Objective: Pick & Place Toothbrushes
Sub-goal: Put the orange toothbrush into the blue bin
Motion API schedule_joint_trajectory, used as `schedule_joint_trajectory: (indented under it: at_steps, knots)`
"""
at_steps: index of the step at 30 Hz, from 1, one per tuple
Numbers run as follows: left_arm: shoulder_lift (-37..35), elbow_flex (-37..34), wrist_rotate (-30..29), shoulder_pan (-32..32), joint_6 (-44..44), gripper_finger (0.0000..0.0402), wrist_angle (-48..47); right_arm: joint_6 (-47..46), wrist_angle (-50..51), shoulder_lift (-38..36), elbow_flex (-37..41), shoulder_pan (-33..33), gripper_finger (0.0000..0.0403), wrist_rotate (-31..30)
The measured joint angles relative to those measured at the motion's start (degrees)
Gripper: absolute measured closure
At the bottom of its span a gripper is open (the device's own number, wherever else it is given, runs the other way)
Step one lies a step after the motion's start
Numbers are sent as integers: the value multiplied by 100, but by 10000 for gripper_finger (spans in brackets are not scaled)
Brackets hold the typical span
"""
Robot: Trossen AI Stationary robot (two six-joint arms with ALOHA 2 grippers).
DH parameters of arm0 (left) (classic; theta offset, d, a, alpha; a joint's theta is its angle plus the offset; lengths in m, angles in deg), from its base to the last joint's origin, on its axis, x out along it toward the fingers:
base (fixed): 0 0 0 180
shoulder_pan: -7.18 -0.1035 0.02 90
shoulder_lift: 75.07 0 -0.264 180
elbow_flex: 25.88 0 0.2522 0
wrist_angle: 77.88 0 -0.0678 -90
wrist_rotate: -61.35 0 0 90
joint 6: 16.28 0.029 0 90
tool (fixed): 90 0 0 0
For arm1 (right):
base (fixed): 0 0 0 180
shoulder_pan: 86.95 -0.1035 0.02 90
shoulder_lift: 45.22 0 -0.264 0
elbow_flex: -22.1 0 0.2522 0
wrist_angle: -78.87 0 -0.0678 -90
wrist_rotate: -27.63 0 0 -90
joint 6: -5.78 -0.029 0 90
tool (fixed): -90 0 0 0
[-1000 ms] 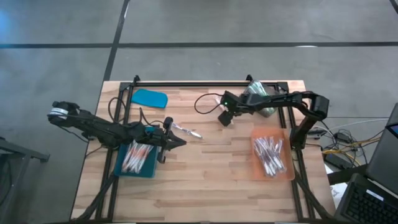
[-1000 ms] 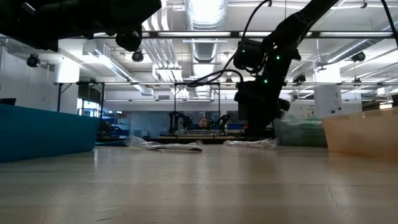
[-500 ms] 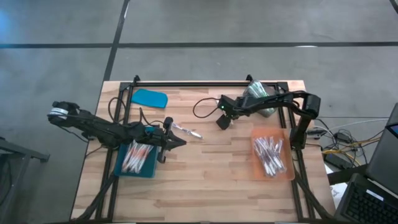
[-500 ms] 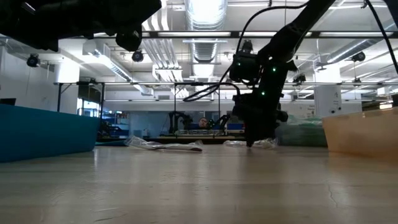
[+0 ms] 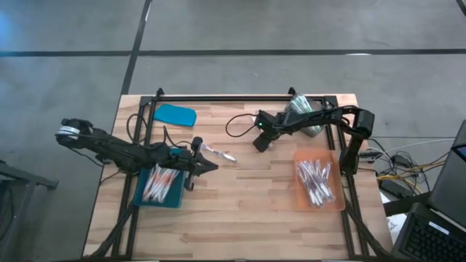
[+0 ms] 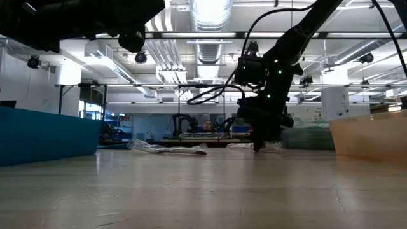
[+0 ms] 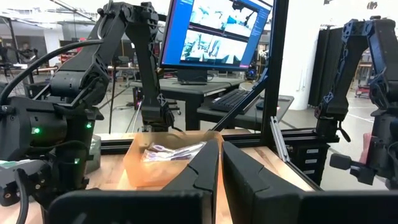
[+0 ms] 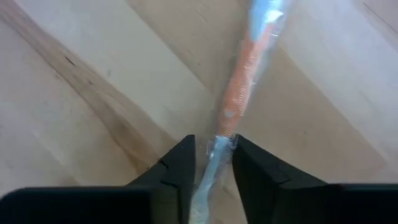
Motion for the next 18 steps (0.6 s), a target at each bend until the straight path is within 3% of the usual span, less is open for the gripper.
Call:
schedule_joint_trajectory:
  at_steps: [8, 18]
  knots:
    - [0, 0, 0, 0, 0, 376, 0, -2, 10, 0, 2, -7, 385, 63]
    - [0, 0, 0, 0, 0, 376, -2, 20, 21, -35, 0, 2, 392, 292]
